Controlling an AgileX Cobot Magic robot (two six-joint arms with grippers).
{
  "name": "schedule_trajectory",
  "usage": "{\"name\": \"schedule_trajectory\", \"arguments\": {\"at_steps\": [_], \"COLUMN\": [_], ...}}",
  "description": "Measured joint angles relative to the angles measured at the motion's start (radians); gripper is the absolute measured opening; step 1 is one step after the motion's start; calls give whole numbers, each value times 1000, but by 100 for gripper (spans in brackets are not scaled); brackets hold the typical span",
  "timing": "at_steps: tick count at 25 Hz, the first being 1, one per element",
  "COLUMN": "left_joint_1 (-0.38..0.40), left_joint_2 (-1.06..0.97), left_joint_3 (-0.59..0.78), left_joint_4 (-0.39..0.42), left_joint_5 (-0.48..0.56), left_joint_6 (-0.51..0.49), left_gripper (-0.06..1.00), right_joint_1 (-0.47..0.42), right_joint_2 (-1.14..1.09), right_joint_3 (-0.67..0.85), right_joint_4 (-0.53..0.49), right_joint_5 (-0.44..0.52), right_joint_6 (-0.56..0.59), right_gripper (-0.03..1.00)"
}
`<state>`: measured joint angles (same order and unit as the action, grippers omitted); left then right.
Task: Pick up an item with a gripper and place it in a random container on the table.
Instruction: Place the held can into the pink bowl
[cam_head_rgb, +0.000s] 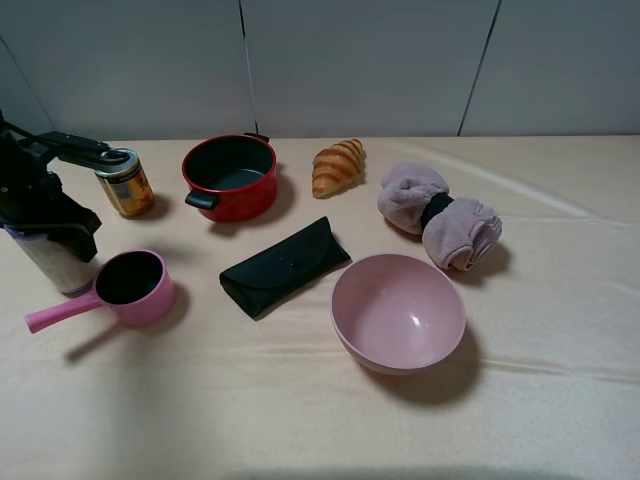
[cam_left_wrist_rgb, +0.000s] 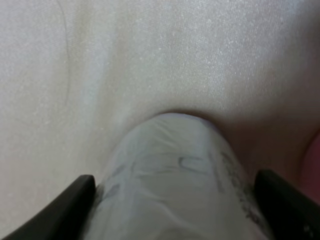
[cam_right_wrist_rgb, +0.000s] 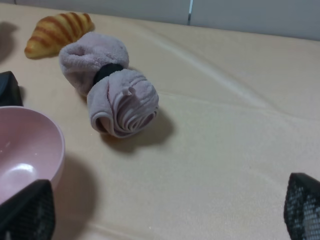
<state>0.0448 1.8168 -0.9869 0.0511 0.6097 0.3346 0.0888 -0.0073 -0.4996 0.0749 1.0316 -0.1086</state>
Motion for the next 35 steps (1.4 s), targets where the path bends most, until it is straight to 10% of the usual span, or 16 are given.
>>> {"name": "schedule_trajectory", "arguments": {"at_steps": [25, 35], "left_joint_1": [-9, -141], "left_joint_2": [1, 1], "left_joint_3": [-390, -506], "left_joint_4": [4, 4], "left_joint_5": [543, 563], "left_joint_6": [-125, -125], "left_gripper": [65, 65], "right_joint_1": [0, 0], "right_joint_2": [0, 0], "right_joint_3": [0, 0], "right_joint_4": [0, 0], "right_joint_5": [0, 0], "right_joint_6": [0, 0], "right_gripper": [69, 69]}}
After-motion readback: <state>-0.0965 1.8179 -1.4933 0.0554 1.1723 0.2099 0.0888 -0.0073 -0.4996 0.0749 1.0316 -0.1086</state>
